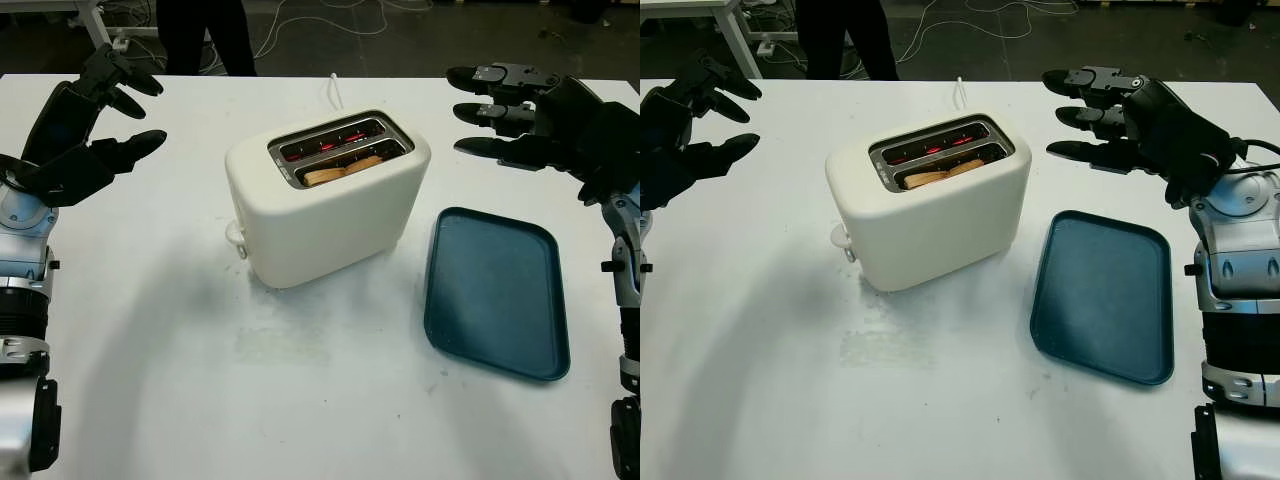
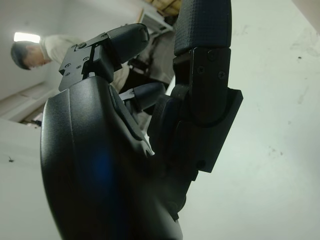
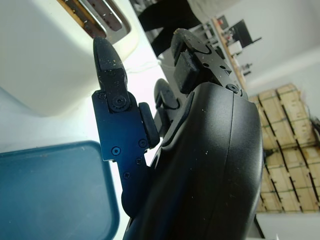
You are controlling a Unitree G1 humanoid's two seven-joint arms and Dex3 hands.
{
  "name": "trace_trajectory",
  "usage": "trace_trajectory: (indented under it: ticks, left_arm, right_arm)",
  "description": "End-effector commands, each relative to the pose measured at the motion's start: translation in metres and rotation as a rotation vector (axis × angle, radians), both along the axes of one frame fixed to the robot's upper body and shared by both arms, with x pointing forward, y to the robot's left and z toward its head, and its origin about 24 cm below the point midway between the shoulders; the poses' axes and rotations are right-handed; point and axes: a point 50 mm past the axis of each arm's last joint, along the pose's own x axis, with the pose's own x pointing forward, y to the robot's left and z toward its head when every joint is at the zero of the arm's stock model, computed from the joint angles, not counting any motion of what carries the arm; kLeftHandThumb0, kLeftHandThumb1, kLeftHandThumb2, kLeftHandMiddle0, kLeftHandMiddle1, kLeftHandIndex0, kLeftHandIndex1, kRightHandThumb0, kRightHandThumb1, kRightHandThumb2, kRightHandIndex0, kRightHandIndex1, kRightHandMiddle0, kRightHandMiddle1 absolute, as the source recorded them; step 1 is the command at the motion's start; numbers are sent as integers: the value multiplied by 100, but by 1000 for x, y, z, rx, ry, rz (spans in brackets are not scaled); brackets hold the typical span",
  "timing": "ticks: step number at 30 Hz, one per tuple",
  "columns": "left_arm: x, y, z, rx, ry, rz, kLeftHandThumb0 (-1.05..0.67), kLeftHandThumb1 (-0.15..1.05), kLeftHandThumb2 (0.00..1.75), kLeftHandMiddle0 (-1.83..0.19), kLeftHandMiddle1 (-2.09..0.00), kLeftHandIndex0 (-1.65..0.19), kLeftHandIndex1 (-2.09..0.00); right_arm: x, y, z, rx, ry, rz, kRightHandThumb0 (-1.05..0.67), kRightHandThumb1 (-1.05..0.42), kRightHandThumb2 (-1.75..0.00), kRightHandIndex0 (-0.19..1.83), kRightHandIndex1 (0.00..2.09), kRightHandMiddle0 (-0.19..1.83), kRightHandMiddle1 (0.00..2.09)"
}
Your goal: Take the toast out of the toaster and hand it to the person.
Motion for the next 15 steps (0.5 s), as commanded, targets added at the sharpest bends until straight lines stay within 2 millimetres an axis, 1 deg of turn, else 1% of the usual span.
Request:
trace_trajectory:
  ticks: [1,8,12,15]
  left_arm:
    - [-1,0,3,2,-16,0,-105,92,42,0,-164,0,-147]
    - [-1,0,2,-4,-20,-4,-105,92,41,0,-165,0,-148]
    - [-1,0,3,5,-25,-1,-105,92,44,0,-164,0,-146]
    - [-1,1,2,6,-21,-1,-105,92,44,0,-164,0,-146]
  right_arm:
    - [0,2,2,-8,-14,11,-49,-91,0,47,1,45,1]
    - [1,2,1,-1,-13,16,-53,-91,0,48,1,45,1]
    - [0,2,2,-5,-17,12,-48,-91,0,47,1,45,0]
    - [0,2,1,-3,-16,11,-48,-91,0,48,1,45,0]
